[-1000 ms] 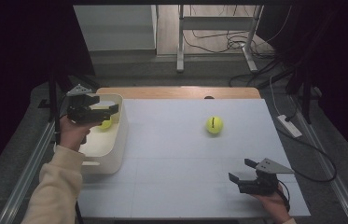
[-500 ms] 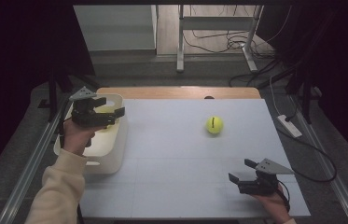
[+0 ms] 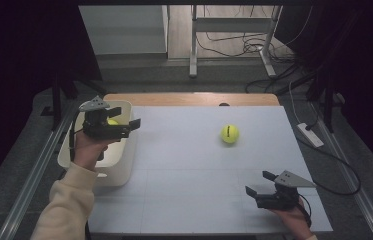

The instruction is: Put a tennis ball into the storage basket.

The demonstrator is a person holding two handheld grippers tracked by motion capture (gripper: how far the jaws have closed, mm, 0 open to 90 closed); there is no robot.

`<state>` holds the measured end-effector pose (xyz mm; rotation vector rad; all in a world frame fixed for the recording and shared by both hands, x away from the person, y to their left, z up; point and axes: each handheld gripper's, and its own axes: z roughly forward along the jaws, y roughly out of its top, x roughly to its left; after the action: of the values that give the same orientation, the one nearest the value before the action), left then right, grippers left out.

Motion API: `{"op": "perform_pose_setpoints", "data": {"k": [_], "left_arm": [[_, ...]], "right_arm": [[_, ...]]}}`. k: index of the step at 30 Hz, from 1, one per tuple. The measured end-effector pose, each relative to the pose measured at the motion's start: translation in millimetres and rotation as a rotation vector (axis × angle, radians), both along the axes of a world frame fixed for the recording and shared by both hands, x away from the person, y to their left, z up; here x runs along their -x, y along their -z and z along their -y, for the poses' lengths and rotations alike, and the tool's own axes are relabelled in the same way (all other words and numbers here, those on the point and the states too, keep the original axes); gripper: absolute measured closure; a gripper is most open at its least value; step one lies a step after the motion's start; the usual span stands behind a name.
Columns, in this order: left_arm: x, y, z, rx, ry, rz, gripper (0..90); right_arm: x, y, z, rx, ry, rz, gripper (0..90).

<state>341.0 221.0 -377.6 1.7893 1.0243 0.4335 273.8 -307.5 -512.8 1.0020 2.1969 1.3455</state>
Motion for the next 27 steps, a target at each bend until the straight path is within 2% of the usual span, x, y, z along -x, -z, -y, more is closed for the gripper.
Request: {"op": "perform_pose_setpoints", "data": {"k": [8, 27], "left_arm": [[3.4, -1.2, 9.6, 0.001, 0.023, 0.01, 11.7], [5.1, -1.4, 45.0, 0.004, 0.094, 0.028, 11.9]], "right_arm": [[1.3, -0.7, 0.7, 0.0, -0.001, 0.004, 10.8], [0.4, -0.8, 0.9, 0.0, -0.003, 0.006, 10.8]]}}
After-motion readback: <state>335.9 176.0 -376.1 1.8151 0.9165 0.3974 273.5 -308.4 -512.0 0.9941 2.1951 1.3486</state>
